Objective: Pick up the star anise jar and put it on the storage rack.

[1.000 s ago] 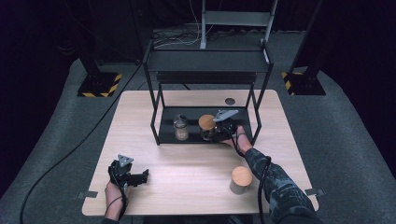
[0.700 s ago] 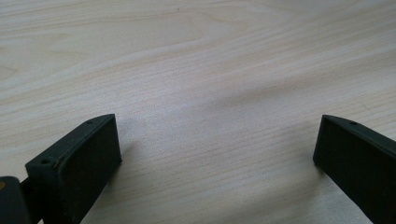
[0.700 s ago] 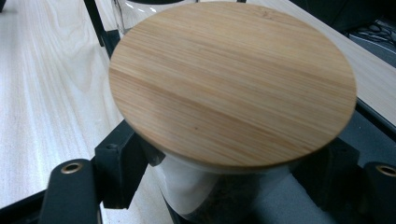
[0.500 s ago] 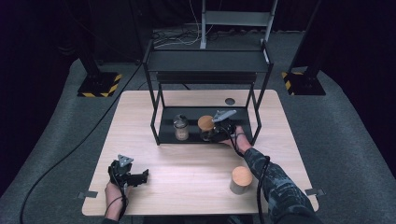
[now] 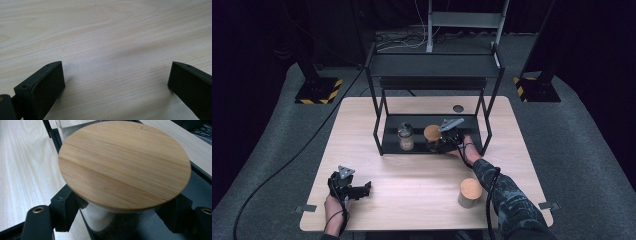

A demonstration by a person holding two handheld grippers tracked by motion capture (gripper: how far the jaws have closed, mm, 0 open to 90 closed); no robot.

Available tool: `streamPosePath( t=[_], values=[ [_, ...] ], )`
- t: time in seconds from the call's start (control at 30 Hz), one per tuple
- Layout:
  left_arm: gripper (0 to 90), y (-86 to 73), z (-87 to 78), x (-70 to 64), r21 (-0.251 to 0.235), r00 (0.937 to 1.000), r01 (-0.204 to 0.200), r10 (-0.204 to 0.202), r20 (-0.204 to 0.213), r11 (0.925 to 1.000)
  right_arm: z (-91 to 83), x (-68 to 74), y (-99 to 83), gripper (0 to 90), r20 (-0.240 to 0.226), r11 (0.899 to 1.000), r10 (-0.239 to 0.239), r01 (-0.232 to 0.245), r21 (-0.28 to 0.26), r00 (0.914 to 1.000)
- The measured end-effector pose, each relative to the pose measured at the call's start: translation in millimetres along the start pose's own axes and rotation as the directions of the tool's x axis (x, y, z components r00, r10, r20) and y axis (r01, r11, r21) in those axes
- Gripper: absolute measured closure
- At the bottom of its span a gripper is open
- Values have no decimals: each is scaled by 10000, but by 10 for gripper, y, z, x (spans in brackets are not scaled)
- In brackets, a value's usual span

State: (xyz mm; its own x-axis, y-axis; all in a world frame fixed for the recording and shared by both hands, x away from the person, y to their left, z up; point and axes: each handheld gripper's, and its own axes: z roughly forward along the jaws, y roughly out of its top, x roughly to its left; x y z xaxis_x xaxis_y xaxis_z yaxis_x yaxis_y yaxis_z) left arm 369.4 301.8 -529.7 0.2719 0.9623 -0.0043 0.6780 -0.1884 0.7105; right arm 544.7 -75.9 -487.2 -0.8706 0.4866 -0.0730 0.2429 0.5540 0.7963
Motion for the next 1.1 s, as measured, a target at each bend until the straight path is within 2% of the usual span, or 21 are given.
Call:
streamPosePath(
  t=[0.67, 0.97, 1.1],
  values=[
    [4, 0, 0, 0, -2, 10000, 0, 0, -1, 10000, 22, -45, -29, 250, -156, 9992, 359, -361, -160, 9992],
    [4, -2, -2, -1, -3, 10000, 8, -8, -9, 10000, 41, -66, -29, 250, -117, 9992, 384, -385, -121, 9992],
    [5, -4, -3, -2, -18, 10000, 24, -24, -15, 10000, 59, -77, -56, 250, -55, 9992, 401, -401, 62, 9992]
  ],
)
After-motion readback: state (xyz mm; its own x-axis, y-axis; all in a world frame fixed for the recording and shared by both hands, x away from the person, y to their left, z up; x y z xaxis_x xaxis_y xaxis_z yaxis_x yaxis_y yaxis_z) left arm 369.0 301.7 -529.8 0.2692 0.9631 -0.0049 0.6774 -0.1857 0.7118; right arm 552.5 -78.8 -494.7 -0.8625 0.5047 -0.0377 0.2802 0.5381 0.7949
